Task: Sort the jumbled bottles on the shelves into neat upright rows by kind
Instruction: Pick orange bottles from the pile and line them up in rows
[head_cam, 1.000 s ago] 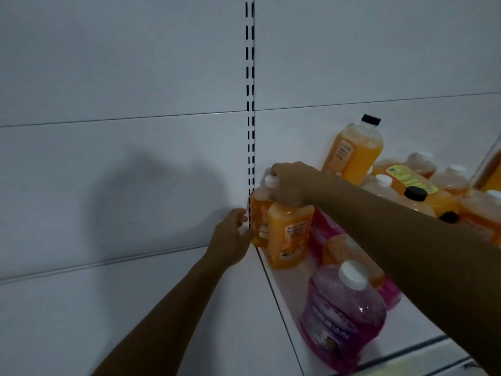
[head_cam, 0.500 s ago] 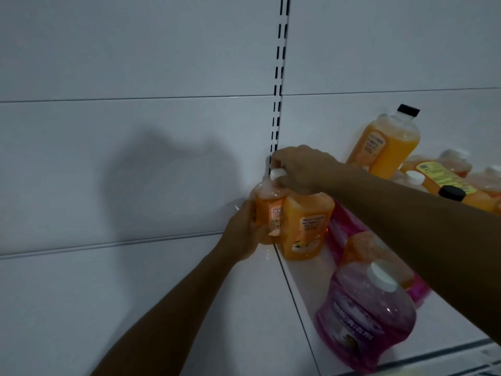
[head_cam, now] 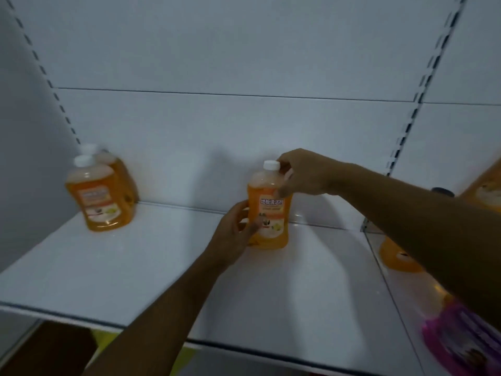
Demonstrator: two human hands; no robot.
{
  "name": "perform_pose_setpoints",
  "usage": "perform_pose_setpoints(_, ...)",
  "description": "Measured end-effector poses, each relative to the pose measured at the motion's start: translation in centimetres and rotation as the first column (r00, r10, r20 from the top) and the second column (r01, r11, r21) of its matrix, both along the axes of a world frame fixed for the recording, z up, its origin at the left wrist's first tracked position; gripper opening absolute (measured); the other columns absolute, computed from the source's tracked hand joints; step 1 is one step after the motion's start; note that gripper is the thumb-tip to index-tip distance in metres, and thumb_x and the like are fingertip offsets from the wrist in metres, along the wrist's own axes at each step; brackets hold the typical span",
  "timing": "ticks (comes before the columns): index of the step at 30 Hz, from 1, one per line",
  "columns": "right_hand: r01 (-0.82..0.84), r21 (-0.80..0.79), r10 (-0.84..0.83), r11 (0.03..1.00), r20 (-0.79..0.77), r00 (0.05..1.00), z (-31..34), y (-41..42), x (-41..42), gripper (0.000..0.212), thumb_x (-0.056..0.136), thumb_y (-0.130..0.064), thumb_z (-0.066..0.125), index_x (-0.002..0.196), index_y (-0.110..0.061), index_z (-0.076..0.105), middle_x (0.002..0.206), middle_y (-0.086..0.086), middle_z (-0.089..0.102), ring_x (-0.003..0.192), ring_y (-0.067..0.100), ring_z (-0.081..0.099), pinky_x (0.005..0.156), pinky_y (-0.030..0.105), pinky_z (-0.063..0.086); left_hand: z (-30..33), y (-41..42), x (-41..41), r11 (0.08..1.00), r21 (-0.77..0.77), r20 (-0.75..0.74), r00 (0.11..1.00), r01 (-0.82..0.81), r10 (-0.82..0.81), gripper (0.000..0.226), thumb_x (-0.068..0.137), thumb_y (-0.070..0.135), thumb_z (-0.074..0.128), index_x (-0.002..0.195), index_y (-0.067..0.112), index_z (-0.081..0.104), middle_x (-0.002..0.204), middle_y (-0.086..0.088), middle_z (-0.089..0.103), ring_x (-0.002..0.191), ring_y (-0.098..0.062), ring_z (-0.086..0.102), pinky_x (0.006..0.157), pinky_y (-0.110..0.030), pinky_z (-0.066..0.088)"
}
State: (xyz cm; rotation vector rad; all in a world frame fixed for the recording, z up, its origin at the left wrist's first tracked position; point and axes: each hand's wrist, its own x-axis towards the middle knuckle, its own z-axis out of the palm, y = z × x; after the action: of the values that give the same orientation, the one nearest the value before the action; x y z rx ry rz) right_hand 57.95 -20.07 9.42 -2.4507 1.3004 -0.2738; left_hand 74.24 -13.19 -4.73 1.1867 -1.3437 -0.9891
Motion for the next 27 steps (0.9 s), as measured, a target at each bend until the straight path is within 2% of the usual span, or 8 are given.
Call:
perform_pose_setpoints(4,-0.118,-0.022,0.119,0.993,0.084,0.989,-1.0,1.3,6.6,0.049,0.077,-0.021,0.079,0.118,-0.013,0.053,0.113,0.005,0.059,0.101,0.022,0.057,0.089,0.039,0.052,-0.1,3.3,6.3,0.993,-0.013,0.010,0.993,-0.115,0.116,0.042,0.092,0.032,0.063,0.131,0.024,0.053,0.122,0.001,0.065,0.108,-0.021,0.066,0.085,-0.047,0.057)
perform_pose_setpoints(7,-0.210,-0.010,0.209,0.978,0.142,0.967,-1.9,2.5,11.9,0.054,0.078,-0.025,0.078,0.124,-0.017,0.051,0.114,0.002,0.060,0.101,0.020,0.058,0.086,0.038,0.053,-0.1,5.7,10.8,0.975,-0.001,0.062,0.973,-0.222,0.222,0.055,0.082,0.037,0.073,0.130,0.024,0.053,0.120,0.004,0.065,0.107,-0.019,0.065,0.083,-0.037,0.058)
perform_pose_setpoints(10,-0.283,-0.036,0.284,0.958,0.220,0.933,-2.8,4.0,17.1,0.055,0.078,-0.025,0.078,0.126,-0.018,0.051,0.113,0.000,0.059,0.097,0.019,0.059,0.078,0.030,0.052,-0.7,7.7,15.0,0.925,-0.014,0.104,0.920,-0.380,0.379,0.064,0.074,0.026,0.082,0.129,0.027,0.050,0.113,0.009,0.062,0.101,-0.016,0.064,0.076,-0.031,0.059)
perform_pose_setpoints(13,-0.280,-0.074,0.289,0.957,0.315,0.904,-3.5,5.2,21.5,0.055,0.078,-0.025,0.079,0.125,-0.015,0.053,0.116,0.001,0.058,0.099,0.019,0.060,0.083,0.033,0.054,-1.2,9.2,18.5,0.868,-0.036,0.116,0.860,-0.496,0.496,0.059,0.074,0.030,0.082,0.126,0.030,0.054,0.108,0.013,0.065,0.094,-0.010,0.067,0.074,-0.032,0.060)
perform_pose_setpoints(16,-0.311,-0.078,0.317,0.947,0.380,0.869,-4.2,6.0,24.9,0.052,0.076,-0.025,0.080,0.121,-0.014,0.055,0.118,0.003,0.061,0.100,0.019,0.062,0.085,0.034,0.055,-1.1,10.4,21.4,0.808,-0.080,0.188,0.787,-0.584,0.588,0.058,0.075,0.034,0.081,0.126,0.030,0.055,0.108,0.017,0.066,0.092,0.001,0.065,0.072,-0.015,0.053)
perform_pose_setpoints(20,-0.336,-0.102,0.346,0.936,0.438,0.830,-5.3,7.2,28.3,0.055,0.075,-0.022,0.081,0.123,-0.013,0.055,0.118,0.006,0.062,0.103,0.021,0.062,0.089,0.037,0.055,-1.4,11.5,24.8,0.771,-0.093,0.191,0.748,-0.631,0.635,0.062,0.077,0.027,0.079,0.132,0.027,0.050,0.119,0.011,0.064,0.105,-0.007,0.062,0.084,-0.025,0.053)
perform_pose_setpoints(23,-0.328,-0.121,0.345,0.937,0.467,0.814,-6.2,7.7,29.9,0.056,0.076,-0.019,0.080,0.125,-0.012,0.054,0.120,0.007,0.062,0.104,0.021,0.062,0.090,0.038,0.054,-1.5,11.5,26.2,0.756,-0.061,0.205,0.734,-0.651,0.648,0.063,0.080,0.023,0.077,0.134,0.025,0.047,0.122,0.011,0.060,0.107,-0.006,0.058,0.079,-0.016,0.048)
perform_pose_setpoints(27,-0.308,-0.121,0.326,0.944,0.505,0.799,-7.2,7.5,30.8,0.051,0.080,-0.020,0.076,0.125,-0.014,0.054,0.121,0.004,0.062,0.107,0.020,0.061,0.092,0.038,0.053,-1.9,10.9,27.0,0.745,-0.044,0.252,0.715,-0.665,0.653,0.061,0.081,0.027,0.076,0.135,0.028,0.046,0.123,0.013,0.059,0.109,-0.006,0.056,0.087,-0.024,0.048)
